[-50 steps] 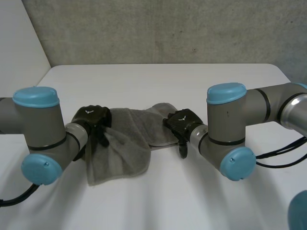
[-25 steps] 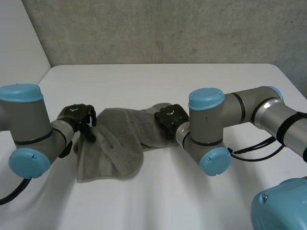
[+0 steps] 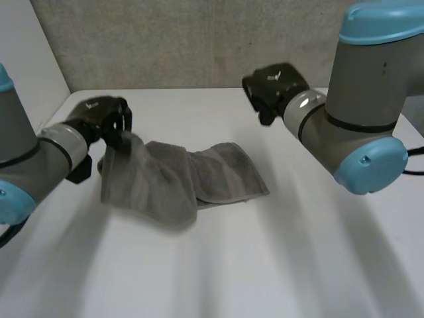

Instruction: Fold the towel.

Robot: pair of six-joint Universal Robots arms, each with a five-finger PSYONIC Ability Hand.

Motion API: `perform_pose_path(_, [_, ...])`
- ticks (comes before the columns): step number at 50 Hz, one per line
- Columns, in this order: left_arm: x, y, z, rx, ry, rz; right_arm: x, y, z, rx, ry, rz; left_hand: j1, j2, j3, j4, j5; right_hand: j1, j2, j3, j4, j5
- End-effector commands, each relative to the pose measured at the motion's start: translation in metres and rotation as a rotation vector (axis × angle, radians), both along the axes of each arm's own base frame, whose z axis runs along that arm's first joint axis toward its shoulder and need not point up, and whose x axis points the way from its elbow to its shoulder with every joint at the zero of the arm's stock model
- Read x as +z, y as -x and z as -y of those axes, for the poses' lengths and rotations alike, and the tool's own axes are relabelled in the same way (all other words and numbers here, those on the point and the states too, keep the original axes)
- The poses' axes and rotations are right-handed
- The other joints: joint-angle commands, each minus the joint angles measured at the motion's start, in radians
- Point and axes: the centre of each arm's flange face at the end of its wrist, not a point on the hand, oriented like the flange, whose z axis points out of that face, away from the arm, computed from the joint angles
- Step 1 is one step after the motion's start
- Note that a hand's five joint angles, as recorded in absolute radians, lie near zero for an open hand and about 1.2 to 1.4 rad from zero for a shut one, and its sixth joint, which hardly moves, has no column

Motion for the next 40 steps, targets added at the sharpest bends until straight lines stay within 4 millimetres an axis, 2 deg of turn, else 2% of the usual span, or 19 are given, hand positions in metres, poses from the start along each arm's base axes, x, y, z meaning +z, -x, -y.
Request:
perform_pose_path(1, [-0.040,-0.003,0.031,0.045,-0.074,0.014,-0.053,-0.003,-0.009,0.029,-0.130,-0.095,0.059,0.054,0.022,0.044,0.051,-0.531,-0.513,-0.537,-0.532,-0.533])
perform_pose_path(2, [-0.050,-0.005,0.039,0.058,-0.089,0.020,-0.060,-0.002,-0.010,0.030,-0.143,-0.102,0.059,0.054,0.022,0.044,0.051,-0.531,-0.513,-0.537,-0.532,-0.533])
perform_pose_path(5, [-0.059,-0.008,0.047,0.073,-0.102,0.026,-0.067,-0.003,-0.011,0.031,-0.156,-0.109,0.059,0.054,0.022,0.044,0.051,-0.531,-0.513,-0.537,-0.532,-0.533])
perform_pose_path(7, [-0.069,-0.011,0.061,0.096,-0.096,0.039,-0.077,-0.003,-0.011,0.033,-0.169,-0.117,0.059,0.054,0.022,0.044,0.051,-0.528,-0.510,-0.534,-0.529,-0.530])
perform_pose_path(11, [-0.070,-0.017,0.076,0.141,-0.063,0.071,-0.084,-0.009,-0.017,0.051,-0.180,-0.128,0.059,0.054,0.022,0.044,0.051,-0.520,-0.501,-0.525,-0.521,-0.521])
perform_pose_path(12, [-0.069,-0.024,0.083,0.173,-0.046,0.093,-0.087,-0.012,-0.019,0.059,-0.185,-0.132,0.059,0.054,0.022,0.044,0.051,-0.520,-0.501,-0.525,-0.521,-0.521])
perform_pose_path(16, [-0.065,-0.036,0.089,0.222,-0.027,0.134,-0.091,-0.014,-0.022,0.067,-0.191,-0.138,0.041,0.037,0.005,0.027,0.034,-0.520,-0.501,-0.525,-0.521,-0.521])
perform_pose_path(18, [-0.058,-0.039,0.084,0.231,-0.021,0.150,-0.095,-0.017,-0.027,0.077,-0.201,-0.146,-0.388,-0.392,-0.424,-0.403,-0.395,-0.520,-0.501,-0.525,-0.521,-0.521])
perform_pose_path(19, [-0.057,-0.039,0.084,0.231,-0.021,0.150,-0.095,-0.017,-0.027,0.077,-0.201,-0.146,-0.390,-0.395,-0.426,-0.405,-0.398,-0.520,-0.501,-0.525,-0.521,-0.521])
perform_pose_path(20, [-0.051,-0.041,0.079,0.232,-0.020,0.153,-0.096,-0.018,-0.029,0.081,-0.203,-0.146,-0.704,-0.709,-0.740,-0.719,-0.712,-0.520,-0.501,-0.525,-0.521,-0.521])
perform_pose_path(21, [-0.051,-0.041,0.079,0.232,-0.020,0.153,-0.096,-0.018,-0.029,0.081,-0.203,-0.146,-0.707,-0.712,-0.743,-0.722,-0.715,-0.520,-0.501,-0.525,-0.521,-0.521])
perform_pose_path(22, [-0.045,-0.042,0.071,0.229,-0.024,0.156,-0.097,-0.018,-0.029,0.082,-0.206,-0.145,-0.902,-0.906,-0.938,-0.917,-0.909,-0.517,-0.498,-0.522,-0.518,-0.518])
perform_pose_path(24, [-0.040,-0.044,0.063,0.230,-0.028,0.159,-0.097,-0.019,-0.030,0.083,-0.206,-0.145,-0.977,-0.982,-1.014,-0.992,-0.985,-0.514,-0.495,-0.520,-0.515,-0.515])
perform_pose_path(26, [-0.032,-0.049,0.045,0.232,-0.032,0.168,-0.097,-0.019,-0.029,0.081,-0.206,-0.143,-1.065,-1.069,-1.101,-1.080,-1.072,-0.514,-0.495,-0.520,-0.515,-0.515])
perform_pose_path(32, [-0.027,-0.061,0.019,0.232,-0.056,0.190,-0.102,-0.019,-0.029,0.083,-0.212,-0.147,-1.083,-1.088,-1.119,-1.098,-1.090,-0.508,-0.489,-0.514,-0.509,-0.509])
perform_pose_path(34, [-0.028,-0.067,-0.001,0.201,-0.074,0.208,-0.104,-0.018,-0.029,0.078,-0.216,-0.151,-1.060,-1.064,-1.096,-1.074,-1.067,-0.505,-0.487,-0.511,-0.506,-0.506])
perform_pose_path(35, [-0.028,-0.067,-0.002,0.201,-0.074,0.208,-0.104,-0.018,-0.029,0.078,-0.216,-0.151,-1.060,-1.064,-1.096,-1.074,-1.067,-0.505,-0.486,-0.511,-0.506,-0.506])
perform_pose_path(37, [-0.028,-0.067,-0.028,0.137,-0.088,0.217,-0.106,-0.018,-0.029,0.076,-0.215,-0.150,-0.993,-0.997,-1.029,-1.007,-1.000,-0.499,-0.481,-0.505,-0.500,-0.500])
perform_pose_path(40, [-0.030,-0.066,-0.041,0.099,-0.098,0.219,-0.108,-0.018,-0.029,0.075,-0.216,-0.150,-0.945,-0.950,-0.981,-0.960,-0.953,-0.499,-0.481,-0.505,-0.500,-0.500])
